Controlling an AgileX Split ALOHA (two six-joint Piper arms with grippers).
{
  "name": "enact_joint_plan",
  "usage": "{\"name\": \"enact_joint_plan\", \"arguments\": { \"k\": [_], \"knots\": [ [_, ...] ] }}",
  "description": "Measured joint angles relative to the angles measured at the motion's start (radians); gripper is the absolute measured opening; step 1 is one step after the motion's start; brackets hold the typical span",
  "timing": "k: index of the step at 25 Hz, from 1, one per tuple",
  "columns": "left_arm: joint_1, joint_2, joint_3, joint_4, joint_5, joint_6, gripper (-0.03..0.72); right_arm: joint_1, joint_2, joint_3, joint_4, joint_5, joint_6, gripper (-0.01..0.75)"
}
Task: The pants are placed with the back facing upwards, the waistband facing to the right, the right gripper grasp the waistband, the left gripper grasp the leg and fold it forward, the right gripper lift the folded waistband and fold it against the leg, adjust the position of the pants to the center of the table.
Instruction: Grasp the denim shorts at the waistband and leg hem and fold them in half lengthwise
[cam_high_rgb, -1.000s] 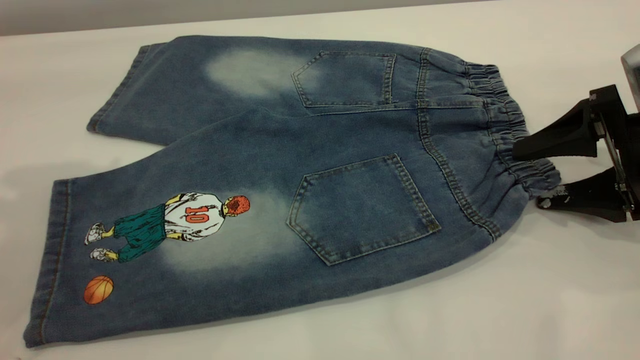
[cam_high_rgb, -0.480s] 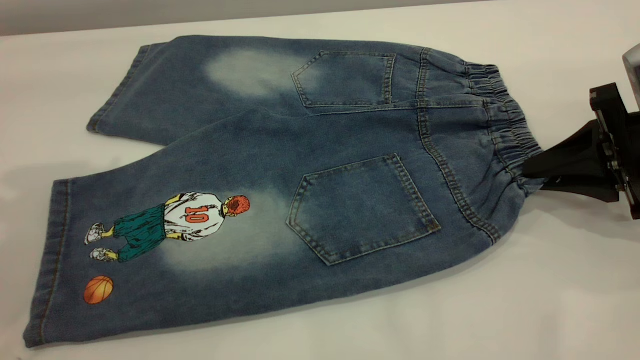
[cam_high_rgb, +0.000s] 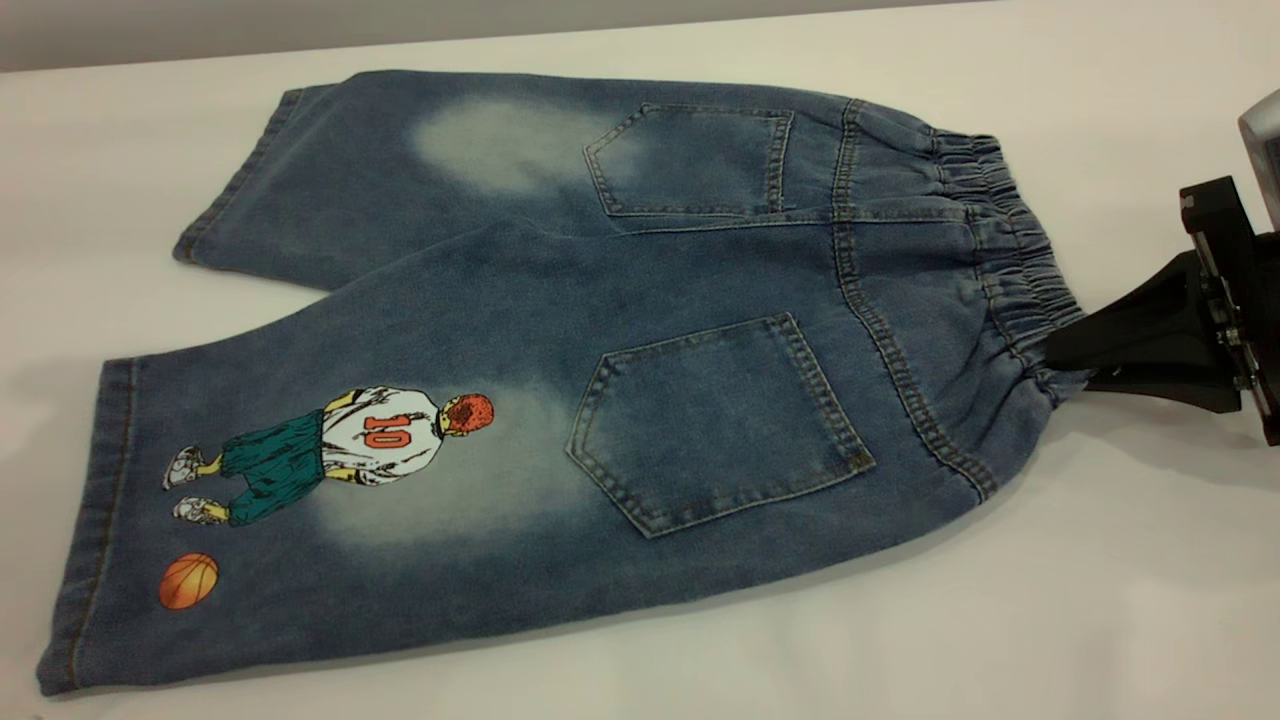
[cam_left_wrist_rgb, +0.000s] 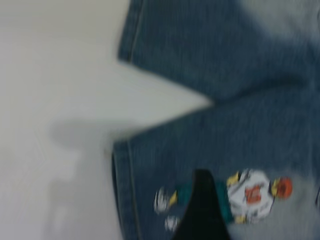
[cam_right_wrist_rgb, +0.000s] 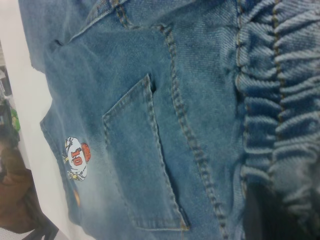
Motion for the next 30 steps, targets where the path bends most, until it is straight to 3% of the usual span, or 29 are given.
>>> {"name": "enact_joint_plan", "arguments": {
  "k": [4,12,18,30],
  "knots": [
    [0.000,0.000,0.082,0.010,0.064,-0.021,0.509,0.000,0.000,0.000,-0.001,0.000,0.000,0.030],
    [0.000,0.000,0.303,-0.018,-0.023,-0.048,0.509,0.000,0.000,0.000,-0.005,0.000,0.000,0.030],
    [0.000,0.004,0.367,-0.017,-0.027,-0.043,0.509,0.000,0.000,0.000,-0.007,0.000,0.000,0.030],
    [-0.028,0.255,0.424,-0.081,-0.222,-0.005,0.509,0.000,0.000,0.000,-0.026,0.000,0.000,0.030]
  ]
}}
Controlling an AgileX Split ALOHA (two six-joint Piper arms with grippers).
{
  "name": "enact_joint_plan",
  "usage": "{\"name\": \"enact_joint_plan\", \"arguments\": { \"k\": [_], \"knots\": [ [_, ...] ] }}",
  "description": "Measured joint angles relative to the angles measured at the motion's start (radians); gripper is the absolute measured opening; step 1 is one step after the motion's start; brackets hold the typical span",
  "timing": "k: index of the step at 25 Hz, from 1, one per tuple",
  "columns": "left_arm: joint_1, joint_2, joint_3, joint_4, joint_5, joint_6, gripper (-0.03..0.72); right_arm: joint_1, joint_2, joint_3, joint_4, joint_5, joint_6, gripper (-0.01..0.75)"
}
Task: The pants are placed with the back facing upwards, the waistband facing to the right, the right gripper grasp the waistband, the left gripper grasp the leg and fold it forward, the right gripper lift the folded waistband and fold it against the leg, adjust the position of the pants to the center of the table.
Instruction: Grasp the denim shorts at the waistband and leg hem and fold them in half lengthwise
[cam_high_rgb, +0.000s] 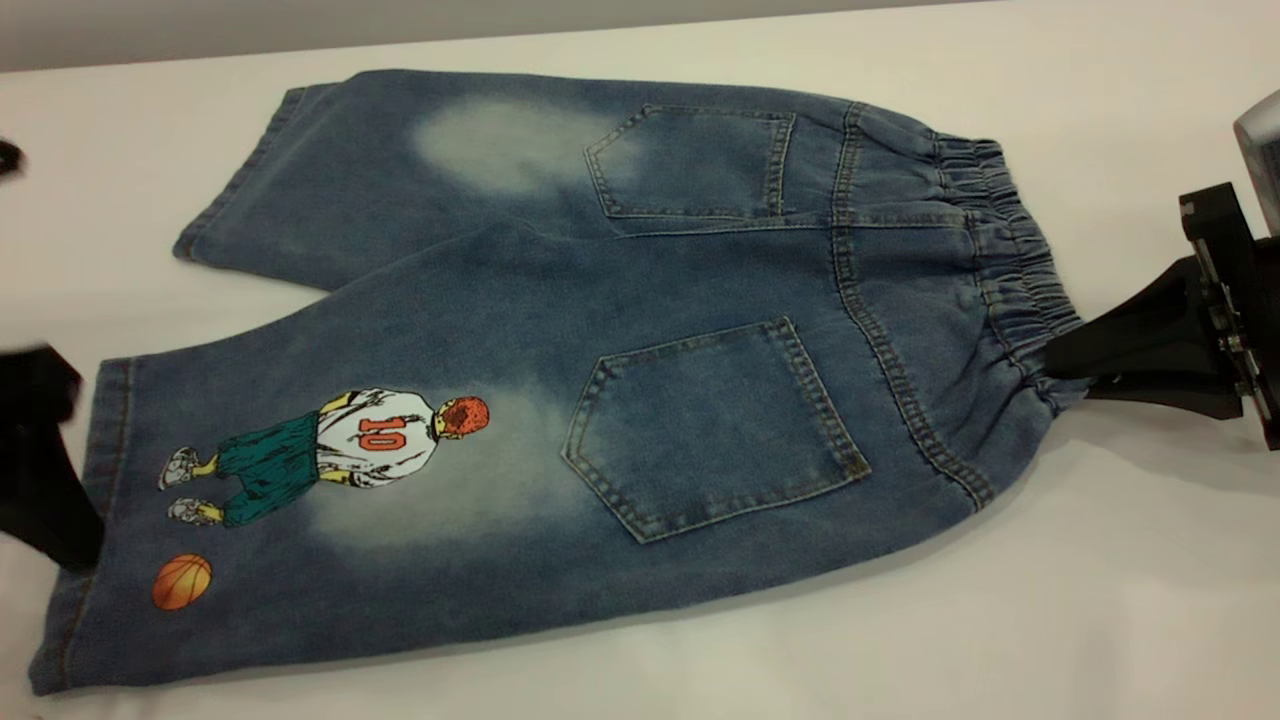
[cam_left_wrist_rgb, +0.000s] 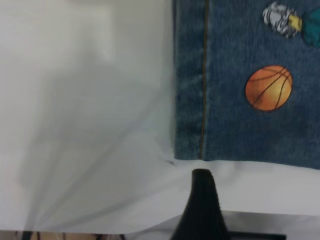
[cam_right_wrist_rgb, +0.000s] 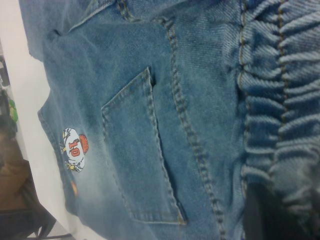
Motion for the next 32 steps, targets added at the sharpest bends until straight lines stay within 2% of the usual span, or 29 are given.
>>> {"name": "enact_joint_plan", "arguments": {
  "k": [6,32],
  "knots": [
    [-0.001,0.128,-0.001,0.016,-0.018,0.000,0.509,0.000,0.000,0.000,0.000,0.000,0.000,0.030],
    [-0.001,0.271,-0.002,0.046,-0.199,0.019,0.509,0.000,0.000,0.000,-0.008,0.001,0.000,0.030]
  ]
}}
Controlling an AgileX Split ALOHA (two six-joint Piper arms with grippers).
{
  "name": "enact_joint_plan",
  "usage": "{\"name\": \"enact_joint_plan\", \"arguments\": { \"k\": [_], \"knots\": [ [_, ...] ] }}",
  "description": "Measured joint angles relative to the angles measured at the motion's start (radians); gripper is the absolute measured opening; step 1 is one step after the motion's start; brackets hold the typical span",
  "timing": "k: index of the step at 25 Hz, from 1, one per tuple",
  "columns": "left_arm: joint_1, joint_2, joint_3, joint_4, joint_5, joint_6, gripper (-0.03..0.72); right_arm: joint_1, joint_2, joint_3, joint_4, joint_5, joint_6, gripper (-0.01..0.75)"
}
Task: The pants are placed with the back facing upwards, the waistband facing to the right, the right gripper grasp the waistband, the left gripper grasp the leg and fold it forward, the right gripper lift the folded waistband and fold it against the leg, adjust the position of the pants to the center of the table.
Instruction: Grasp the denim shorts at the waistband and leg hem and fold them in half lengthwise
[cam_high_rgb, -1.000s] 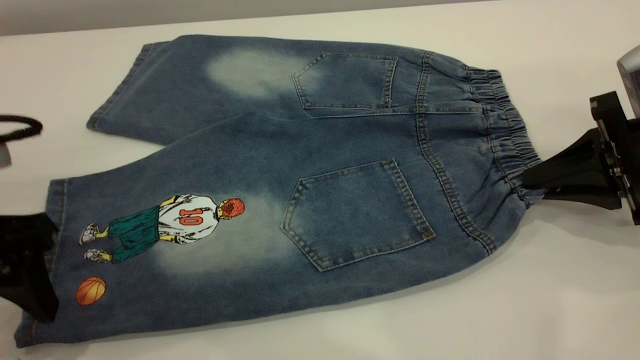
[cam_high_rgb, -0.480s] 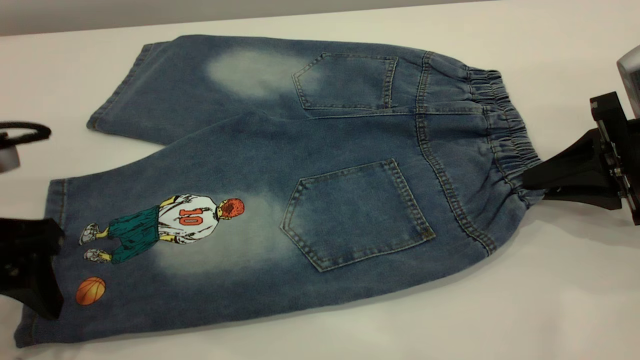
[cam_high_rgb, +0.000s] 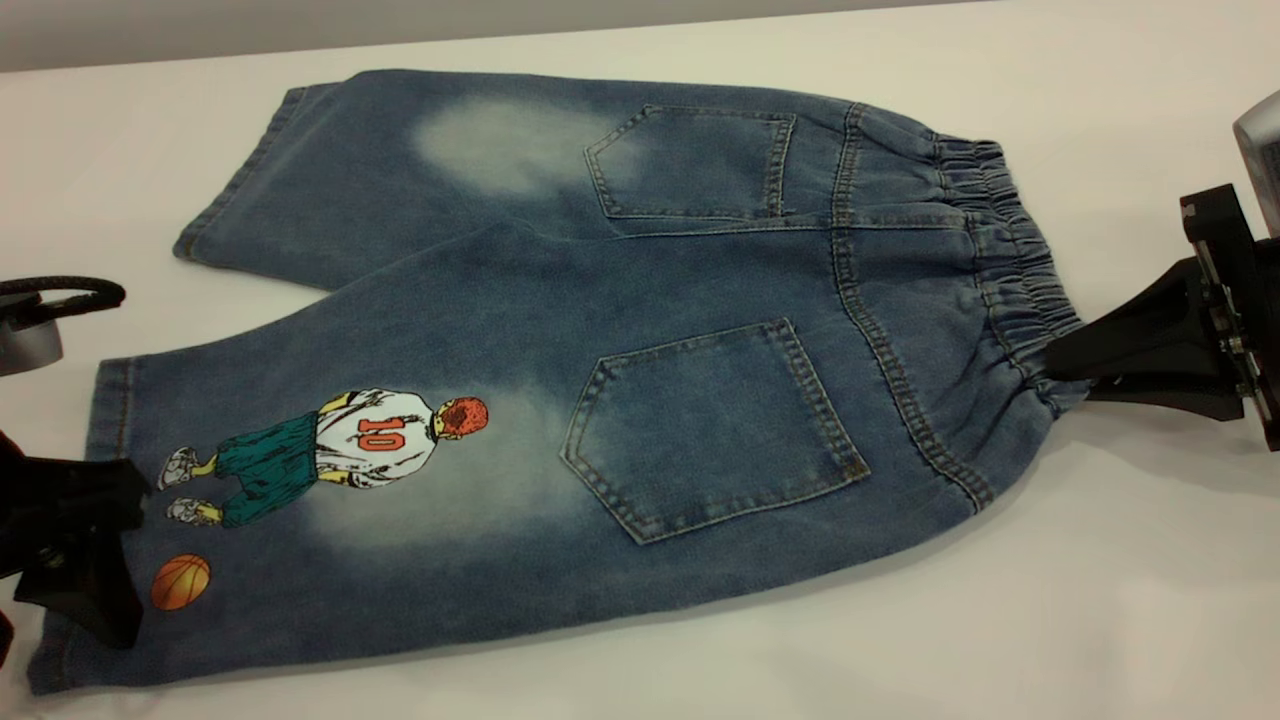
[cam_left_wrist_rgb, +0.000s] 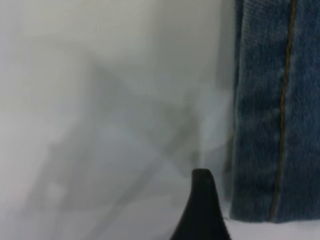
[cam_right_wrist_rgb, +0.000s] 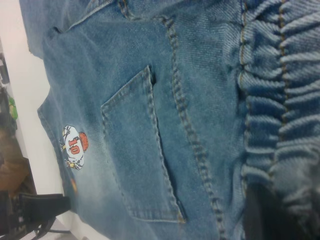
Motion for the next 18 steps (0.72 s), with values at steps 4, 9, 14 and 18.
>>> {"name": "enact_joint_plan", "arguments": {
  "k": [4,9,14,18],
  "knots": [
    [0.000,0.003,0.000,-0.003,-0.008,0.005,0.509,0.000,0.000,0.000,0.000,0.000,0.000,0.032],
    [0.000,0.003,0.000,-0.010,-0.016,0.005,0.509,0.000,0.000,0.000,0.000,0.000,0.000,0.034],
    [0.000,0.003,0.000,-0.008,-0.020,0.005,0.509,0.000,0.000,0.000,0.000,0.000,0.000,0.035],
    [0.000,0.003,0.000,-0.007,-0.019,0.046,0.509,0.000,0.000,0.000,0.000,0.000,0.000,0.036]
  ]
}}
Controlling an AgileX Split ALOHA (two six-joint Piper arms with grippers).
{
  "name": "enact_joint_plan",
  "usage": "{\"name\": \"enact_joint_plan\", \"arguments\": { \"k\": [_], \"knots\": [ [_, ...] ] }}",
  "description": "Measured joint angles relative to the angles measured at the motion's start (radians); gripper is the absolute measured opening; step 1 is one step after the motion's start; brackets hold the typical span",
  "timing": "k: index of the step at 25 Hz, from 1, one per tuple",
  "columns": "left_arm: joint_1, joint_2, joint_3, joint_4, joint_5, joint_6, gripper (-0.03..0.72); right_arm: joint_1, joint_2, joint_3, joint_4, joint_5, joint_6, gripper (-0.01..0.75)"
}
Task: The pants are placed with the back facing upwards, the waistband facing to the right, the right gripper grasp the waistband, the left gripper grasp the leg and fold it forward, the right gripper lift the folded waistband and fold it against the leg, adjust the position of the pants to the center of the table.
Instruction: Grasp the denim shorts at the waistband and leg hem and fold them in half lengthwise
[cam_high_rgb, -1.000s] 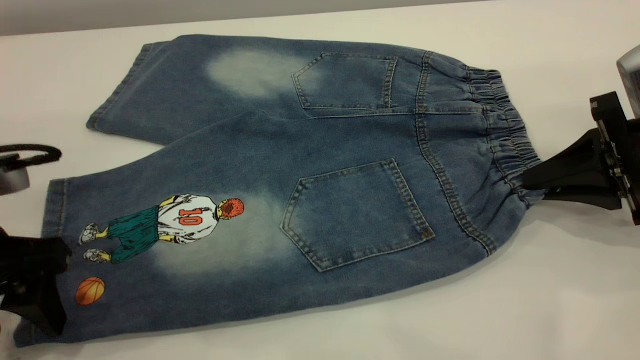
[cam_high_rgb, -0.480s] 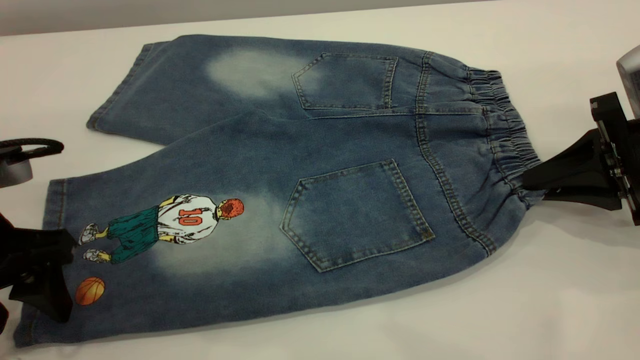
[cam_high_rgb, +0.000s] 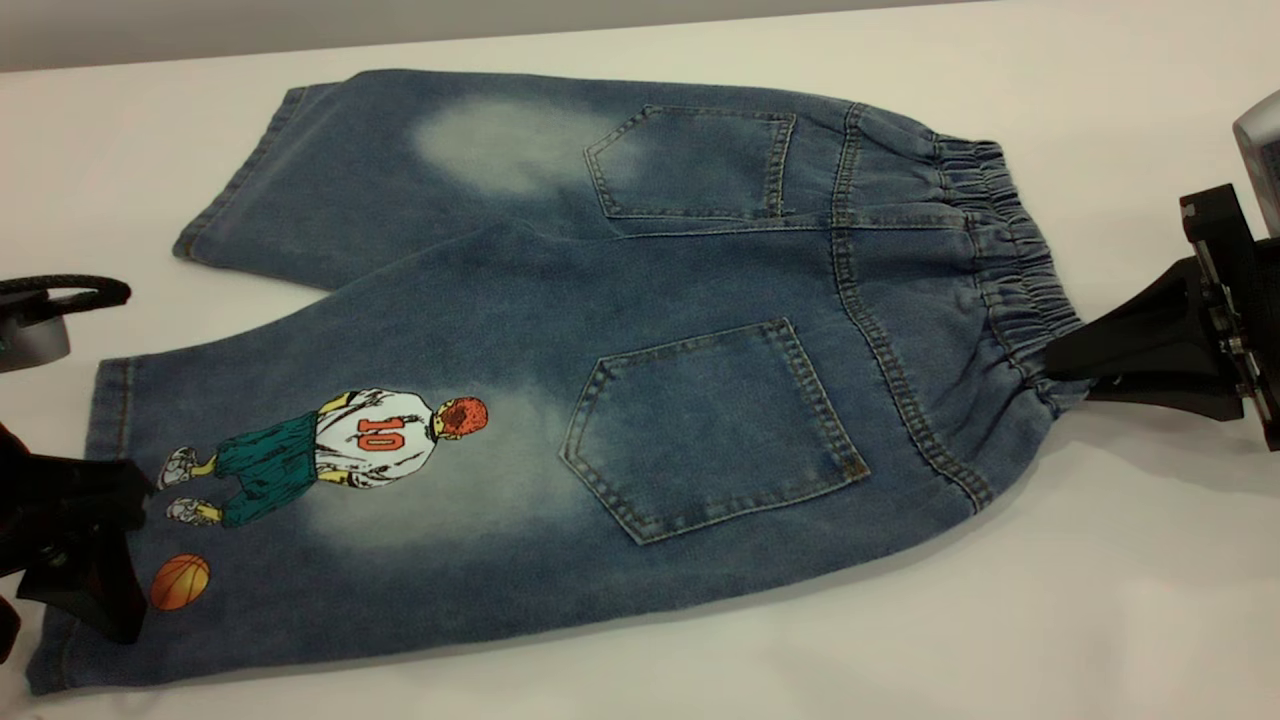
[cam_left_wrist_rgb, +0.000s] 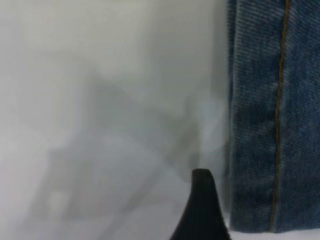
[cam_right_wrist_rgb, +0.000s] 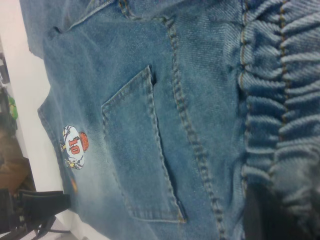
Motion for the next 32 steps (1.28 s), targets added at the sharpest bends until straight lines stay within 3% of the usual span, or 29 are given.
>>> {"name": "enact_joint_plan", "arguments": {
  "k": [26,29,32],
  "knots": [
    [-0.022,0.072,-0.002,-0.082,0.001,0.084,0.500,0.000,0.000,0.000,0.000,0.008,0.000,0.040],
    [-0.045,0.073,-0.002,-0.083,-0.019,0.084,0.446,0.000,0.000,0.000,0.000,0.012,0.000,0.039],
    [-0.058,0.073,-0.002,-0.088,-0.059,0.084,0.326,0.000,0.000,0.000,0.000,0.012,0.000,0.039]
  ]
}}
